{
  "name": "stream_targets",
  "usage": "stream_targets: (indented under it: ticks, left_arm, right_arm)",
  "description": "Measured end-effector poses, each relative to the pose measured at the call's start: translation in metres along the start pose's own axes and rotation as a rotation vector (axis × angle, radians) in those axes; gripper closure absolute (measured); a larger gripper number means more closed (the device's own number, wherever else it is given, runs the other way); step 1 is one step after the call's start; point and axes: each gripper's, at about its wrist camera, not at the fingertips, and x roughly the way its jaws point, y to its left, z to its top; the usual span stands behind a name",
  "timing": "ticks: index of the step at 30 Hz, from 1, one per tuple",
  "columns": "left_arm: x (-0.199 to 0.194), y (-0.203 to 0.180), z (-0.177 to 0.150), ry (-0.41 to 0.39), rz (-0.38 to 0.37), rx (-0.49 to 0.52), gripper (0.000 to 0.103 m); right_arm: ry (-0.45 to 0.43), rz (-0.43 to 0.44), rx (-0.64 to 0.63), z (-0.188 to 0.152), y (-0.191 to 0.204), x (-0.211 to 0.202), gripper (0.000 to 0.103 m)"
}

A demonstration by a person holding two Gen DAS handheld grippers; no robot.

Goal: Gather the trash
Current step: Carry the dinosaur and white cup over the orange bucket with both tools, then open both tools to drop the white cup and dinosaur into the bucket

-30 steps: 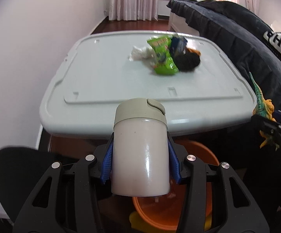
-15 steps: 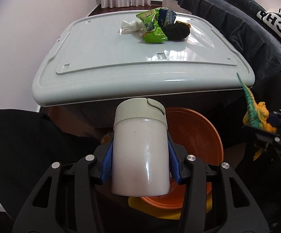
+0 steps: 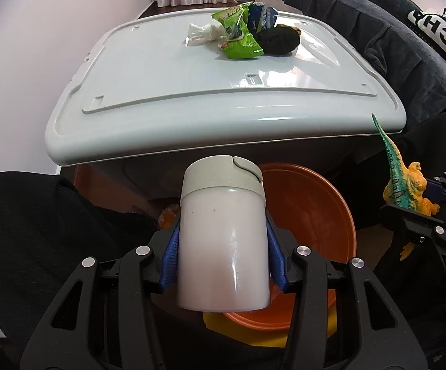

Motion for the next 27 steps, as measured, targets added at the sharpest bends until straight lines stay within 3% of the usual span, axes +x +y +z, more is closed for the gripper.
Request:
stream_targets:
  ticks: [14, 15, 16, 17, 27]
  left_arm:
    - [0.003, 0.001, -0.001, 0.022, -0.019, -0.003, 0.056]
    - [0.004, 0.001, -0.001, 0.028, -0.011, -0.002, 0.048]
    - [0.005, 0.001, -0.001, 0.034, 0.002, -0.003, 0.027]
    - [0.004, 0.003, -0.001, 0.028, 0.012, -0.014, 0.021]
    - [0.006, 0.014, -0.003, 0.038, -0.01, -0.073, 0.02]
  right_arm:
    - [0.024, 0.014, 0.006, -0.001, 0.0, 0.005, 0.05]
    - [0.027, 0.013, 0.009, -0.001, -0.001, 0.006, 0.045]
    - [0.028, 0.005, 0.017, -0.001, -0.002, 0.006, 0.035]
    - [0.02, 0.003, 0.022, 0.0, -0.003, 0.005, 0.034]
    - [-0.009, 0.005, 0.123, 0.0, -0.025, -0.002, 0.034]
